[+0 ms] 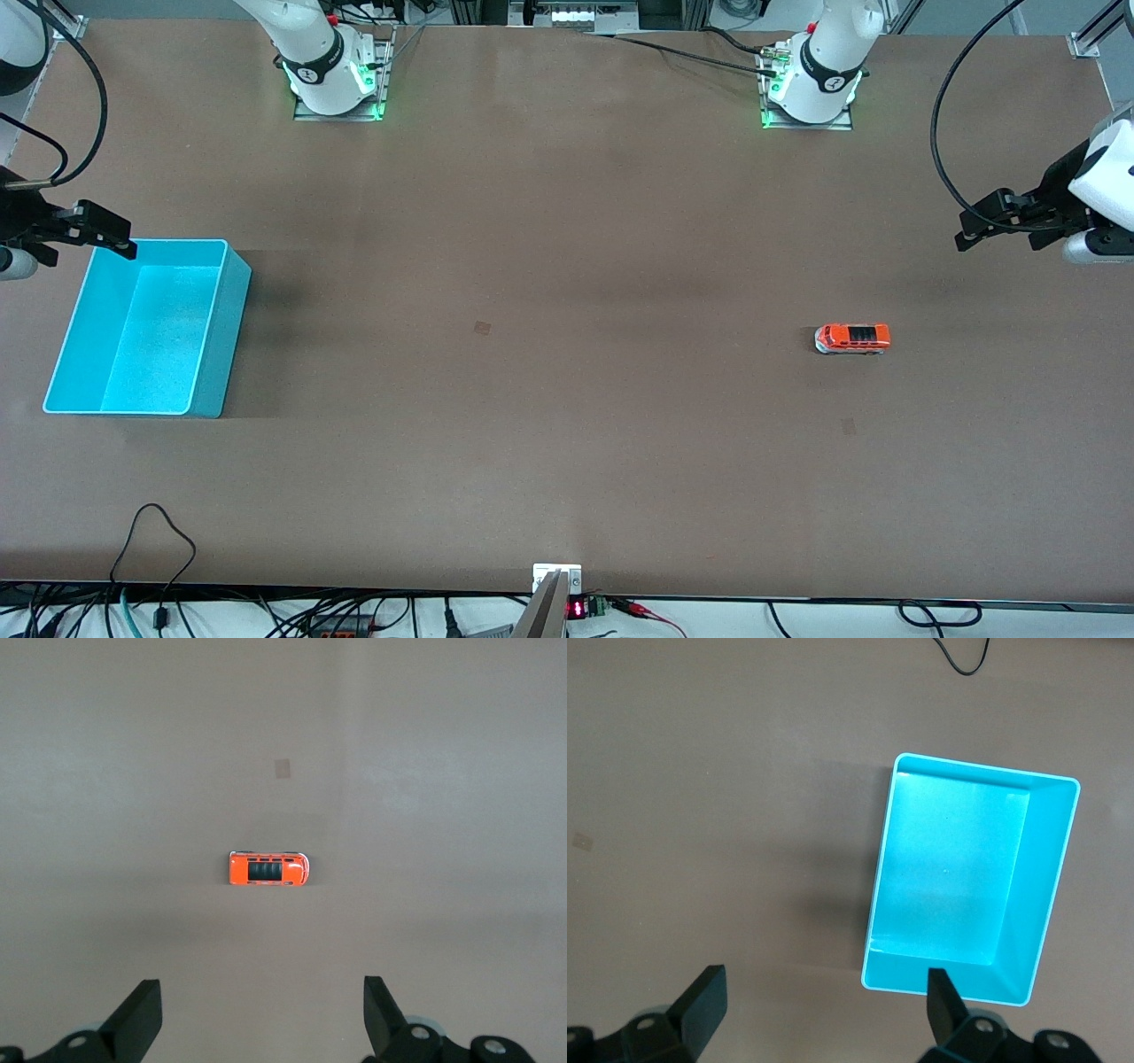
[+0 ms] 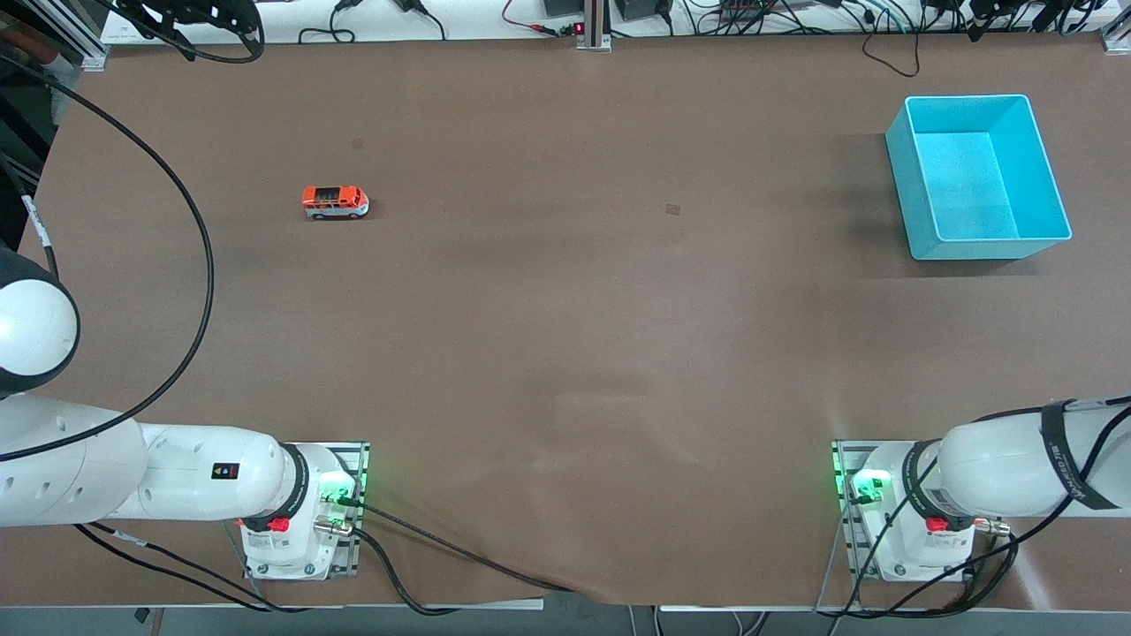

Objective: Wind up bus and store in blue box
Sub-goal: 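Reach the left gripper over the orange toy bus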

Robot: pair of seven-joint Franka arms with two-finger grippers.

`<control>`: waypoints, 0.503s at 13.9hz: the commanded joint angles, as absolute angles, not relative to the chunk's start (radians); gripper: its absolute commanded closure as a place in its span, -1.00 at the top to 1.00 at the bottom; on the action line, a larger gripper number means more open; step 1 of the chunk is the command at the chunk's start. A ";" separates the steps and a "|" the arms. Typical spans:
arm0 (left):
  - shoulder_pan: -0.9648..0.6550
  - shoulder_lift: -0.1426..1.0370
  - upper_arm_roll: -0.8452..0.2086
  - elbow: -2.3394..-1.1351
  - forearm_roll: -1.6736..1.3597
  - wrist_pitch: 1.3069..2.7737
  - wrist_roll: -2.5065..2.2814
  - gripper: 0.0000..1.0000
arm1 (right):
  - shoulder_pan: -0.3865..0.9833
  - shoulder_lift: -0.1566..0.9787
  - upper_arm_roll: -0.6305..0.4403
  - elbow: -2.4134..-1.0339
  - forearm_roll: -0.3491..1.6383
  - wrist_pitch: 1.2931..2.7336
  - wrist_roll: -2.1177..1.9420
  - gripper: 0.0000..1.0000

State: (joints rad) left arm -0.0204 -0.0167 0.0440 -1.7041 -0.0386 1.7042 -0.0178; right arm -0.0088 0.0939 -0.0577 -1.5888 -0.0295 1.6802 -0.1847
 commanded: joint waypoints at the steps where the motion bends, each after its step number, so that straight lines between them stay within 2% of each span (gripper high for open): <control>1: -0.035 -0.047 0.049 -1.736 -0.023 1.715 -0.032 1.00 | -0.015 0.083 -0.057 -1.594 -0.015 1.675 -0.199 1.00; 7: -0.034 0.041 0.037 -1.730 -0.021 1.692 0.062 1.00 | -0.014 0.083 -0.057 -1.592 -0.015 1.674 -0.199 1.00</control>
